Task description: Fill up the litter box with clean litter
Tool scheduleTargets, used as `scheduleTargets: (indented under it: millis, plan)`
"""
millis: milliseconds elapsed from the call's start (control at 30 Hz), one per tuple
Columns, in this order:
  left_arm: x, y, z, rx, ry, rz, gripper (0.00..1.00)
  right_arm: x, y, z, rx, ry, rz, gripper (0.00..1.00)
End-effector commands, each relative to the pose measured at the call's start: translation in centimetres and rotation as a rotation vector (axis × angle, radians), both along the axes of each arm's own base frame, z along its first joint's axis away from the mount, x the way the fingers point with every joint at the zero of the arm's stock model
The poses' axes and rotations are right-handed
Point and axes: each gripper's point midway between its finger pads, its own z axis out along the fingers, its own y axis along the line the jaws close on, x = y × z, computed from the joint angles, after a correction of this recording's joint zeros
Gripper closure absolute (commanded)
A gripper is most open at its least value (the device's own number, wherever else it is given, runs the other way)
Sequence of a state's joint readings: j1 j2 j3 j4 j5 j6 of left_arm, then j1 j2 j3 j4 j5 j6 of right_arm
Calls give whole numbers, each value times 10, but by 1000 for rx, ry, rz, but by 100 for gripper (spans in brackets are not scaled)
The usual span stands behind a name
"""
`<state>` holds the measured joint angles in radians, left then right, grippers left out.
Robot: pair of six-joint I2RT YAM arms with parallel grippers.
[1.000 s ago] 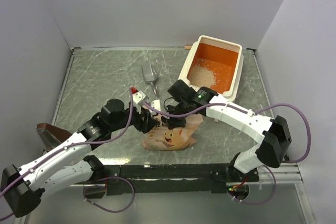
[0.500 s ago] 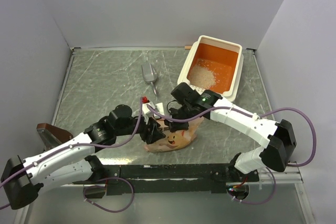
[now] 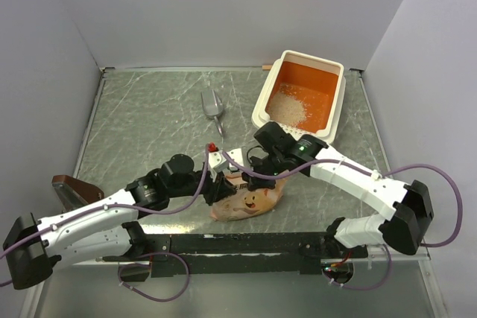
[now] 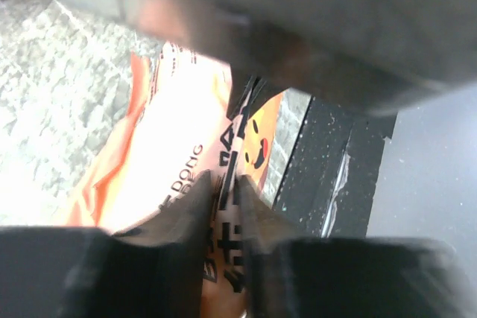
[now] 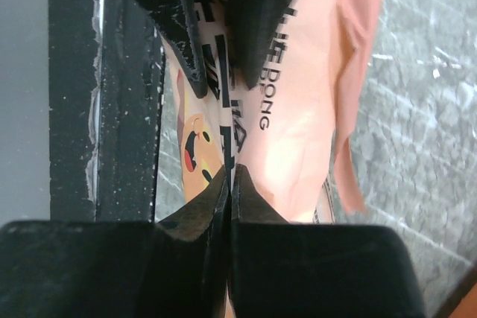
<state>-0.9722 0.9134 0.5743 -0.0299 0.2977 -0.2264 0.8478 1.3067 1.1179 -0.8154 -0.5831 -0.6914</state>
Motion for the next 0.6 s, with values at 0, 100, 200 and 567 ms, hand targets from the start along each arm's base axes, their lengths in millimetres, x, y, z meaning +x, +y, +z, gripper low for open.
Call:
scheduleTargets:
  millis: [0,100,200,567]
  plan:
    - [-24,6,-36,128,86,-69,90,30,33,97,377,-235,-32,100]
    - [-12,9,-34,140,60,1,99,31,32,103,402,-246,-54,100]
    - [4,16,-23,136,14,95,99,33,30,106,406,-242,-92,100]
    - [15,38,18,215,-177,81,99,54,17,129,419,-353,-211,53]
